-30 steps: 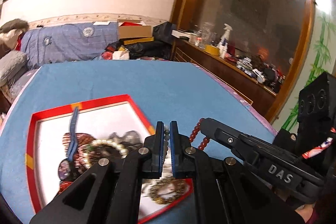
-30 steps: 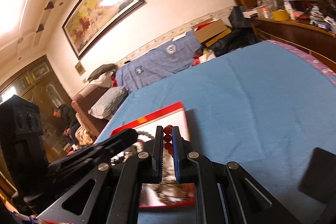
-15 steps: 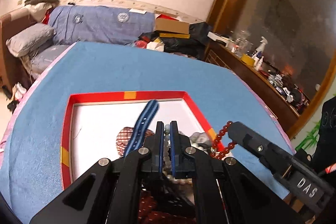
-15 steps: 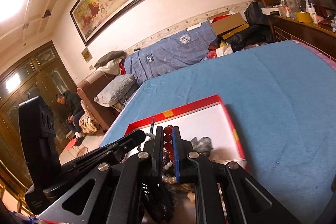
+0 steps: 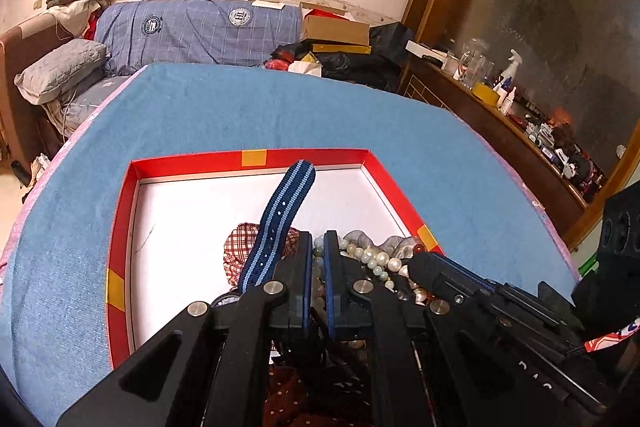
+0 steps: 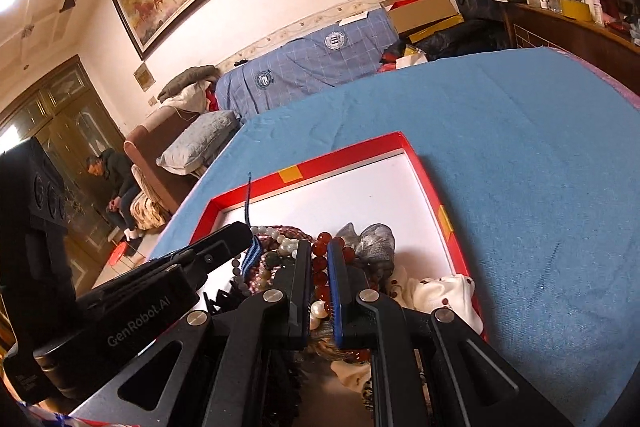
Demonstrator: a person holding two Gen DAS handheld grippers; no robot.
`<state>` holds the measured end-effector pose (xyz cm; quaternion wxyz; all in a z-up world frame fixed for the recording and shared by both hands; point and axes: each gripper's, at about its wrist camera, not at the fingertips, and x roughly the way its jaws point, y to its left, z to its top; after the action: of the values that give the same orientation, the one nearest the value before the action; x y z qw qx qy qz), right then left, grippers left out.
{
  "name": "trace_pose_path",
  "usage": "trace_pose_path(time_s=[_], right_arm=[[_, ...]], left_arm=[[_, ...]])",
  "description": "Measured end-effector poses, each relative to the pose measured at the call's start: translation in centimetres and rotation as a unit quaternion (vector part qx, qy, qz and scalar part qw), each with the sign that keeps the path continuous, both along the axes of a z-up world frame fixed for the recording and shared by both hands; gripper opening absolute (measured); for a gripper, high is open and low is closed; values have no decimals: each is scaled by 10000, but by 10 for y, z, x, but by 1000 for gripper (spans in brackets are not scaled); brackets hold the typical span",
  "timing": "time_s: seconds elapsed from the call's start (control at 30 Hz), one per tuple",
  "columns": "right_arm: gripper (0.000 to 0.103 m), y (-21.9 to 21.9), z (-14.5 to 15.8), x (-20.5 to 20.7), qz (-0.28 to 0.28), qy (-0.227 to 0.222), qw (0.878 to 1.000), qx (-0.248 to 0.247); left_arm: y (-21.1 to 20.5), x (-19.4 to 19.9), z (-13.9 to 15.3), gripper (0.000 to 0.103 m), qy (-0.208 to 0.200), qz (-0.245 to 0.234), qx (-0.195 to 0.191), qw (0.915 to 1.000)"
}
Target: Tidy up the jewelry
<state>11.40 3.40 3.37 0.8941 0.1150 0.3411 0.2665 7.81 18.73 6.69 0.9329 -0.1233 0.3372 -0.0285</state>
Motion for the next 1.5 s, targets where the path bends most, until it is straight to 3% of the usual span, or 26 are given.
trace_pose_path(time_s=[0.5, 1.0, 1.37, 1.47, 1.5], right_arm=[[9, -6, -7, -5, 13, 118, 9999, -106], [10, -13, 8, -22, 31, -227, 9997, -77], [18, -27, 13, -29, -33, -360, 9993, 3], [21, -27, 13, -31, -41, -393, 9992, -28], [22, -27, 13, -32, -35, -397, 9992, -35]], left_arm=[[-2, 5, -8, 5, 151, 7, 72, 9999], [-1, 7, -12, 5, 191, 35, 107, 9998], [-3, 5, -11, 5, 163, 99, 164, 9997], [-4, 5, -12, 8, 182, 114, 195, 9996], [-3, 5, -12, 14, 187, 130, 203, 9995]])
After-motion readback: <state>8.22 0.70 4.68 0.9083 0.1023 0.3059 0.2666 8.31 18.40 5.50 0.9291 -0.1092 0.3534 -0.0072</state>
